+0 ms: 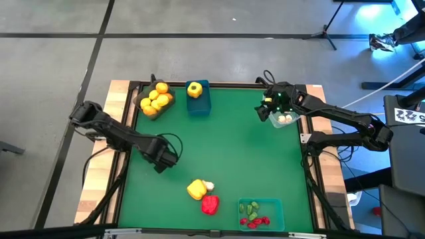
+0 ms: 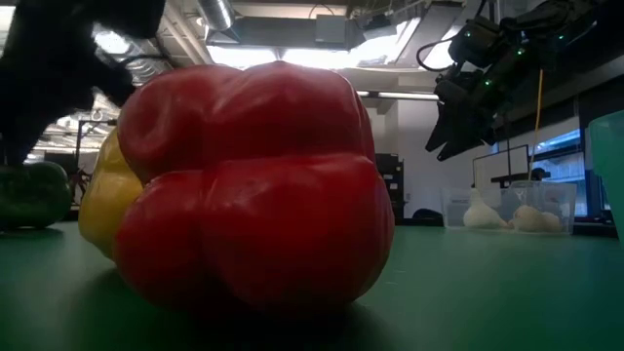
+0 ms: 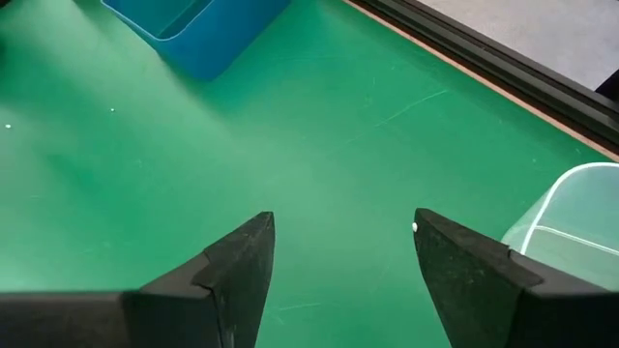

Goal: Sort produce into baskets
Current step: Put the green bell pepper into the blue bin

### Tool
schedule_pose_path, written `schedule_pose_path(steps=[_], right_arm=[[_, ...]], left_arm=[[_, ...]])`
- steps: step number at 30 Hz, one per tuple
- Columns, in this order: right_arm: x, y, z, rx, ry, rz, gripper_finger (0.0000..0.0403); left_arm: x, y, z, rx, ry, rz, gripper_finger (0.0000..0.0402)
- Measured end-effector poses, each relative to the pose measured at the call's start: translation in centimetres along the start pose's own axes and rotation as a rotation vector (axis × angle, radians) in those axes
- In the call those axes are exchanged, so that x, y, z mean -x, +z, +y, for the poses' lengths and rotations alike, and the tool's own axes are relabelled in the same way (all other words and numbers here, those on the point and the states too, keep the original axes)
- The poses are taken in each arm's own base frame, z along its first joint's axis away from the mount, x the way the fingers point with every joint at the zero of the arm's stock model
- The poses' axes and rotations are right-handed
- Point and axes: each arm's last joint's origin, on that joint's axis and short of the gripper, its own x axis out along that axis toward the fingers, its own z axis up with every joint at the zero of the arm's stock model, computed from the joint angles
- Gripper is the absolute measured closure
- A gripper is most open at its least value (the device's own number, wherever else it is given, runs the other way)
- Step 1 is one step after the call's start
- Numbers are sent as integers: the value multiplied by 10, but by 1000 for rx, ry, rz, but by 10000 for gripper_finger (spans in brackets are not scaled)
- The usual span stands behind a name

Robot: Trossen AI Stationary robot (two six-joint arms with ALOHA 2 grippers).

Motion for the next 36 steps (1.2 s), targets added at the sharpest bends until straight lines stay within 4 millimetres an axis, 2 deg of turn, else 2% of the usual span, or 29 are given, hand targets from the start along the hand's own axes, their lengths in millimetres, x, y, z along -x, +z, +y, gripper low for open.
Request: schedule_pose_path(steps=[2, 6, 10, 13, 20, 24, 26, 32, 36], right_arm=[[0, 0, 0, 0, 0, 0, 159], [0, 0, 0, 0, 0, -1, 159], [0, 0, 0, 0, 0, -1, 159], [0, 0, 0, 0, 0, 0, 159], [0, 0, 0, 6, 0, -1, 159], [0, 1, 0, 8, 2, -10, 159], [0, 1, 0, 15, 2, -9, 159], [0, 2, 0, 43, 2, -17, 159], [0, 2, 0, 44, 2, -17, 159]], left_arm=[[10, 2, -4, -67, -35, -39, 395], [24, 6, -13, -366, -117, -109, 379], [27, 7, -15, -615, -129, -144, 341], [27, 6, -14, -706, -110, -141, 301], [27, 6, -15, -697, -125, -127, 202], [26, 4, -9, -650, -102, -82, 166], [28, 2, -1, -578, -93, -72, 160], [36, -12, 20, -217, -63, -12, 166], [46, -29, 12, -281, -129, 13, 171]])
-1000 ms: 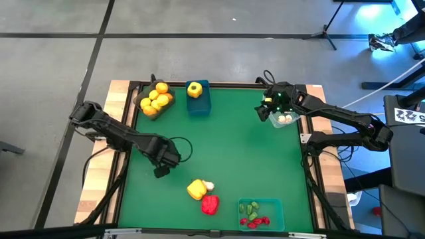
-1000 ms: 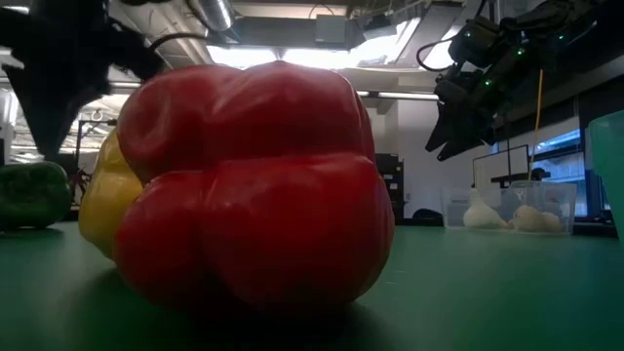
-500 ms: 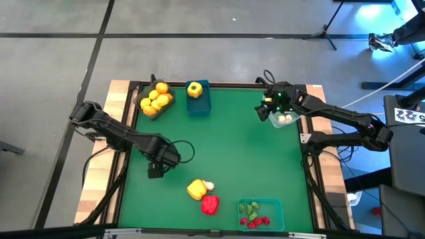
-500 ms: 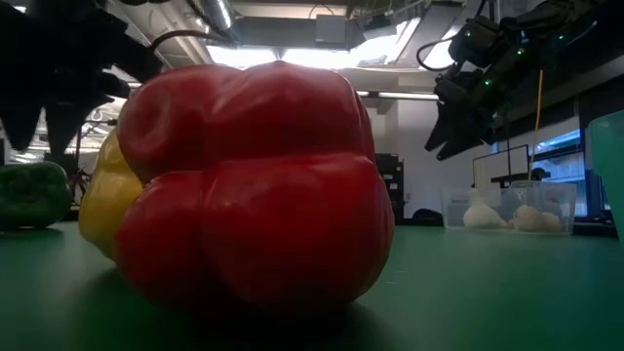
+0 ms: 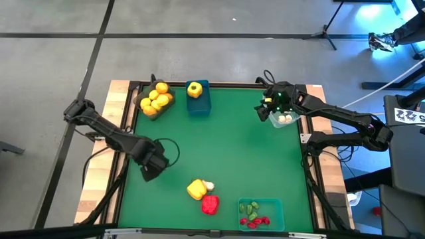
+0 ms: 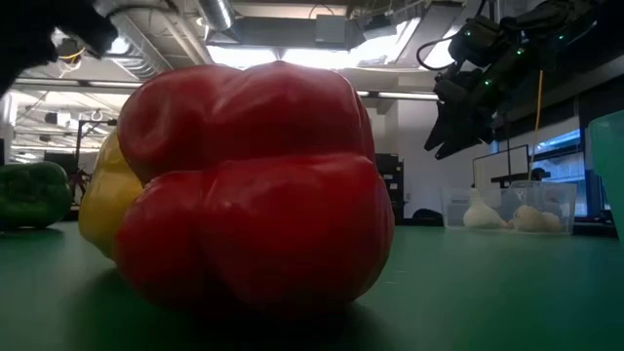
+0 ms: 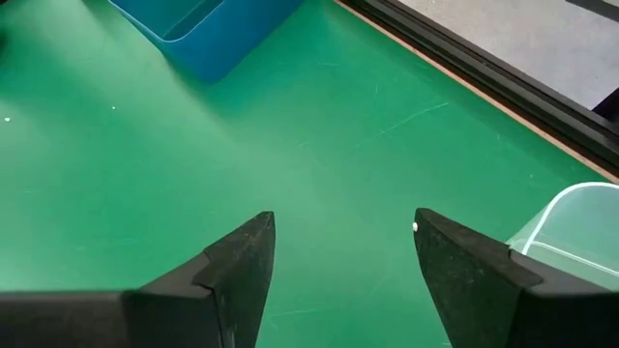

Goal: Sort produce into baskets
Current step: Put the green bell pepper into the blue bin

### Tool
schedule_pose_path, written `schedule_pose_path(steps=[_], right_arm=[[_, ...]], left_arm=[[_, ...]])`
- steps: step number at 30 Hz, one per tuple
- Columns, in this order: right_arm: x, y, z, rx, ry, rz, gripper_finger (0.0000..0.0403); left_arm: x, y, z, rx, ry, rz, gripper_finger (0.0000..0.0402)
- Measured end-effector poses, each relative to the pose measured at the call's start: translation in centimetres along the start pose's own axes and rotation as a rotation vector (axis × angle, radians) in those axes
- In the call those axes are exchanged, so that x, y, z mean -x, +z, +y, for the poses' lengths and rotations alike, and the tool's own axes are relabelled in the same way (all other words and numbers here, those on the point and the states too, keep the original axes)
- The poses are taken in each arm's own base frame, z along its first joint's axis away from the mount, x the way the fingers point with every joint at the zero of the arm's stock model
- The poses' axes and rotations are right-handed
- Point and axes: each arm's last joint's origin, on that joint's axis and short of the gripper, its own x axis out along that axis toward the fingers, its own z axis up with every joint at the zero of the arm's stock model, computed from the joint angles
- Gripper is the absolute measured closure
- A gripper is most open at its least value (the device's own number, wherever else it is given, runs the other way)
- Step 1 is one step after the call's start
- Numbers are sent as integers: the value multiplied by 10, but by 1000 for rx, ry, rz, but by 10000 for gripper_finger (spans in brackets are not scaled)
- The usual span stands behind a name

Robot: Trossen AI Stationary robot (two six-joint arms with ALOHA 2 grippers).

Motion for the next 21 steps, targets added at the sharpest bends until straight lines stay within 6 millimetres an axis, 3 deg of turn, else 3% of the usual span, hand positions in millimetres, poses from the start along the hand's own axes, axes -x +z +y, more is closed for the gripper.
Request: schedule_pose_path(steps=[6, 11, 21], right_arm=[[0, 0, 0, 4, -1, 0, 159], [0, 0, 0, 26, -2, 0, 159], [0, 0, 0, 30, -2, 0, 159]], left_arm=[[2, -26, -19, -217, 31, -183, 172], [-11, -38, -27, -401, 121, -222, 172], [-16, -22, -26, -400, 263, -368, 172]])
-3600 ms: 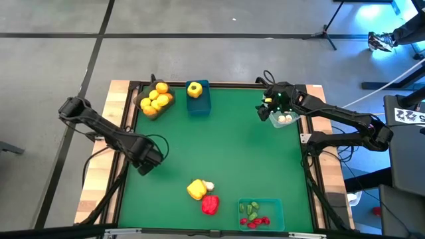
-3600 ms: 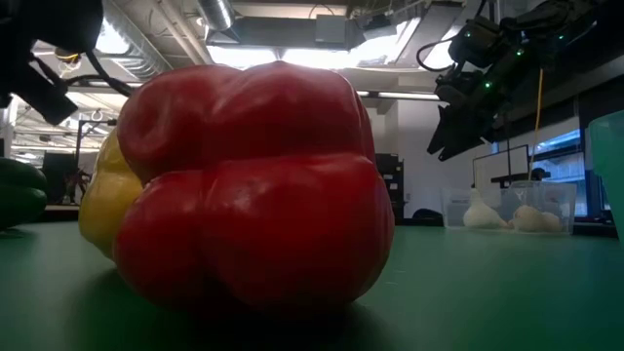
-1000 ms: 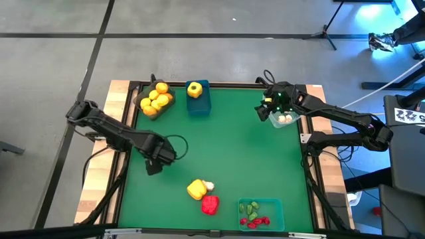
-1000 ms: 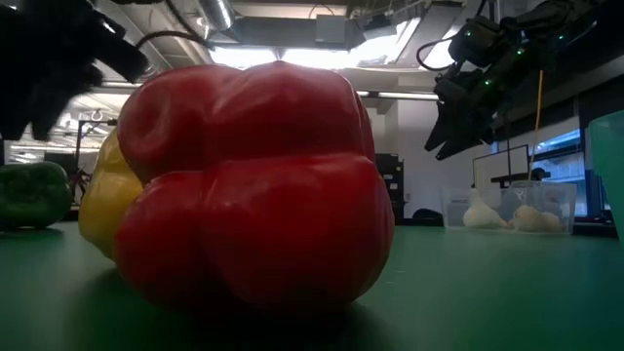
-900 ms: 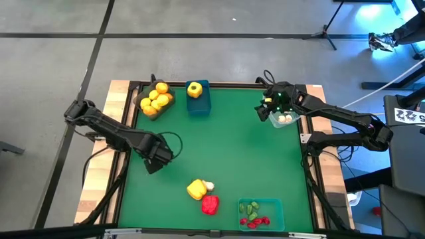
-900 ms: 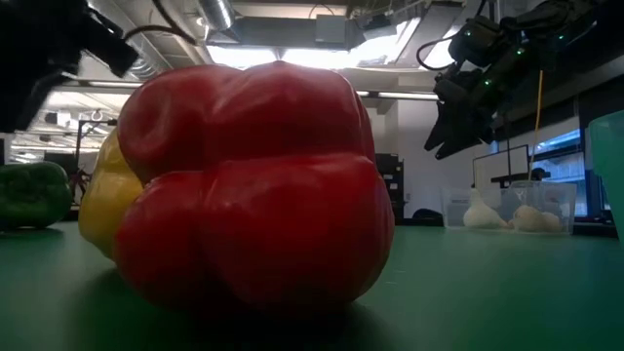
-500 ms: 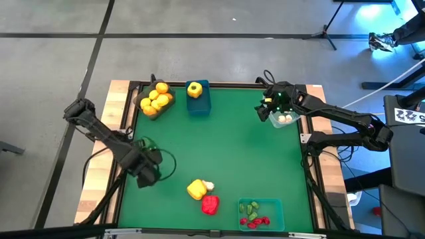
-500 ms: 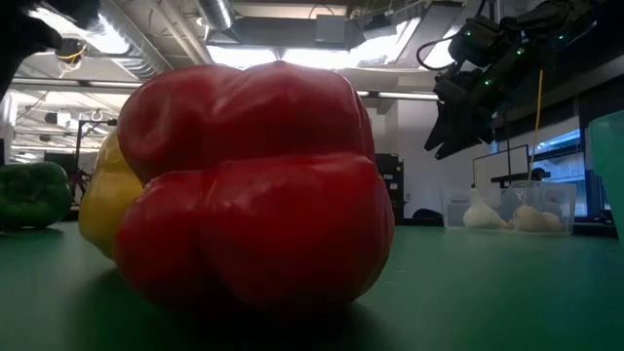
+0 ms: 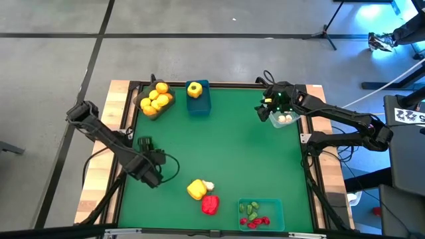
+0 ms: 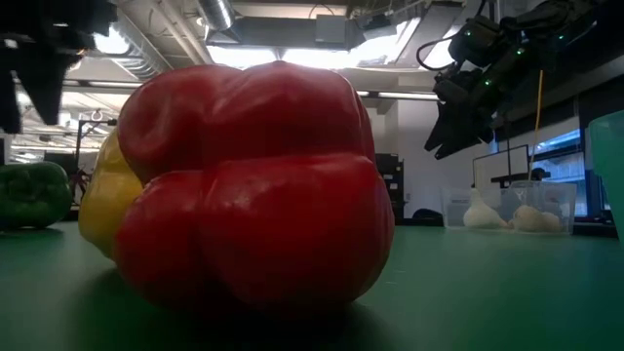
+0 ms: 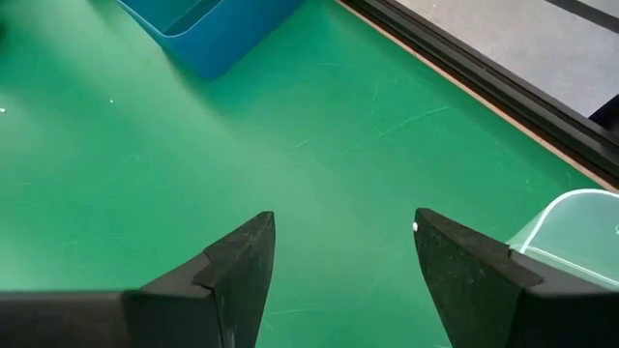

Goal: Sort produce into baskets
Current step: Put the green bell pepper into the blue bin

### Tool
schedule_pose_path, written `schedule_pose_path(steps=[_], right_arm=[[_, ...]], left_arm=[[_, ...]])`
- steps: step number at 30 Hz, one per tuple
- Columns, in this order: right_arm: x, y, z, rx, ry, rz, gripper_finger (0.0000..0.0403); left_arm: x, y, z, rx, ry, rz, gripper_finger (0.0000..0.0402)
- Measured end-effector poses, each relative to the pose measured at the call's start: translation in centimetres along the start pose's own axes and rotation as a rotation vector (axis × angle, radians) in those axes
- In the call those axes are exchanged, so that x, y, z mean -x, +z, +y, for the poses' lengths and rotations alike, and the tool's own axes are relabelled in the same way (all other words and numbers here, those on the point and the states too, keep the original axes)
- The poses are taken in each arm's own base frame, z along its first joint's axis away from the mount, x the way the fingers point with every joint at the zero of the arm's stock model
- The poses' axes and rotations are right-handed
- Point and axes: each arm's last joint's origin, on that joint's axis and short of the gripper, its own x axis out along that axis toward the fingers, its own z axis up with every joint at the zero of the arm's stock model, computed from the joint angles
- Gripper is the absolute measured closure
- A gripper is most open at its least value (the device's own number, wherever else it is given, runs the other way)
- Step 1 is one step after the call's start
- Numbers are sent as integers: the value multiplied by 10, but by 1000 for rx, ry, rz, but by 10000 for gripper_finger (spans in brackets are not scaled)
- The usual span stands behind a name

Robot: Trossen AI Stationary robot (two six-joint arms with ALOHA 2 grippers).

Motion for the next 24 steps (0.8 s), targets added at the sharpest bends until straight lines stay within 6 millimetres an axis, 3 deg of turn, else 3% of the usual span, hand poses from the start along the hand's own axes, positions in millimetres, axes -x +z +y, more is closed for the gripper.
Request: schedule_pose_path(steps=[16, 24], right_arm=[[0, 1, 0, 6, 2, -14, 159], [0, 1, 0, -3, 2, -13, 159]], left_arm=[[-34, -7, 3, -41, 41, 68, 176], [-45, -9, -2, -20, 4, 49, 241]])
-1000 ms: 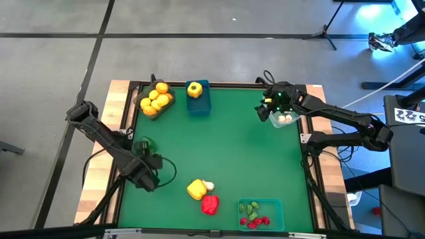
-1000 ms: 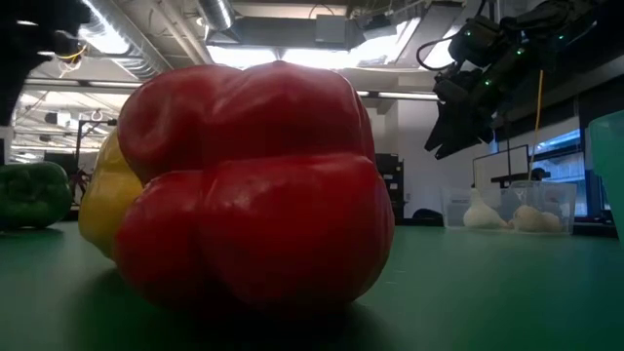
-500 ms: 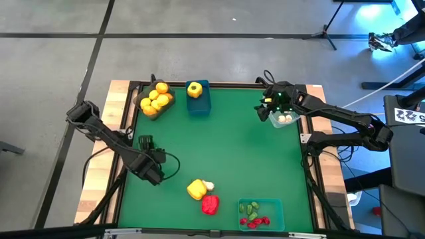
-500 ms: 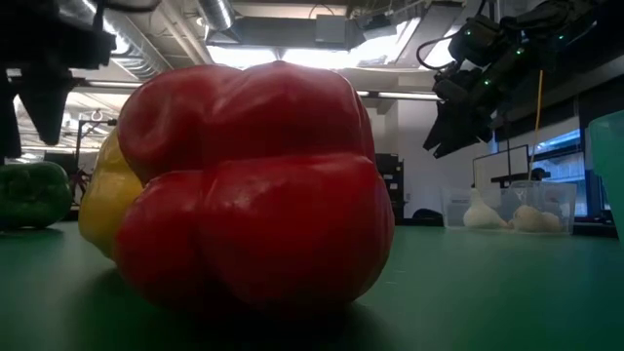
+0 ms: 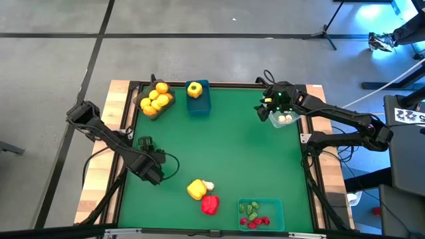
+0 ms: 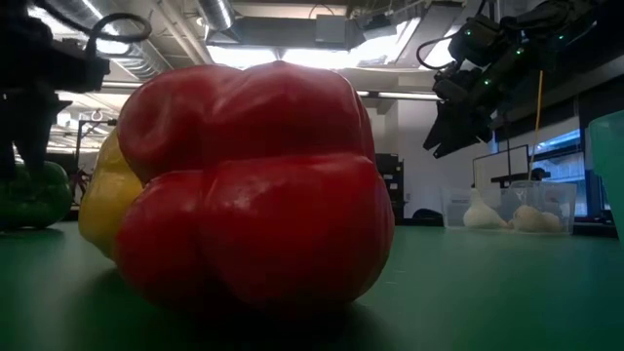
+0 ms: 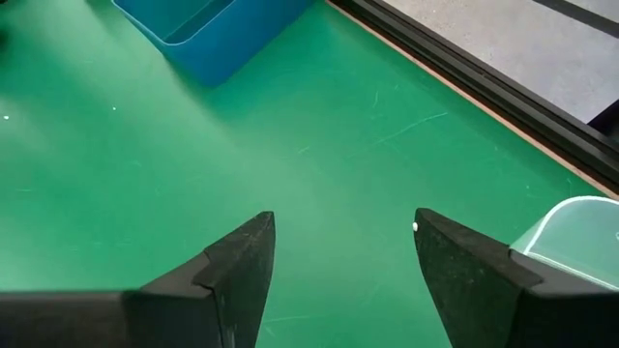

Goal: Sort produce into baskets
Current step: Put the green bell pepper into the blue bin

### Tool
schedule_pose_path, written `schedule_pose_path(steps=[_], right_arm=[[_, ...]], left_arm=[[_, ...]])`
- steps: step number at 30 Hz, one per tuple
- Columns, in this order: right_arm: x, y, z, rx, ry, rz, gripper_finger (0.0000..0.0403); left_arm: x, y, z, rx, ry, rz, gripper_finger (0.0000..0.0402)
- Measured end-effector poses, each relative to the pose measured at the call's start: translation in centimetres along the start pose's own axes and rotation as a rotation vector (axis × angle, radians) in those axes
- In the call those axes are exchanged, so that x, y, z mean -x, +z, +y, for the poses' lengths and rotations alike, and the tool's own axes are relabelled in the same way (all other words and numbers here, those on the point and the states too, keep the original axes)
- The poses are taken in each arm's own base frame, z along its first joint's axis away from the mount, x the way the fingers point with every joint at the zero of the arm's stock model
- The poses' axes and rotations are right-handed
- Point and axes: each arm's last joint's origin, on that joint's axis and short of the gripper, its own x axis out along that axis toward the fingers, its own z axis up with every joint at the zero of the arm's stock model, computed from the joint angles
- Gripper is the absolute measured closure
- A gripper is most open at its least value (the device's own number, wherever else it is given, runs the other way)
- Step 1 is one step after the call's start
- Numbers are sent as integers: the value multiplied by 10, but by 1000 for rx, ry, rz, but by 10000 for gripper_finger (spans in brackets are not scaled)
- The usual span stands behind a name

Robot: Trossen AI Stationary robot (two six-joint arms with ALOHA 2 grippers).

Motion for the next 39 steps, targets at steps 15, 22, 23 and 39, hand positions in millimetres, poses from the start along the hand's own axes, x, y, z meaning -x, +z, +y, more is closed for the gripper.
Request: schedule_pose_path(steps=[15, 22, 23, 39], right_arm=[[0, 0, 0, -2, 0, 0, 159], [0, 0, 0, -3, 0, 0, 159], [0, 0, 0, -3, 0, 0, 159], [0, 0, 0, -3, 0, 0, 159]], left_arm=[[-5, -5, 3, 5, 36, 28, 266], [-12, -9, 4, 42, 53, 45, 297], [-13, -9, 4, 53, 52, 47, 307], [-9, -9, 4, 233, 30, 93, 400]])
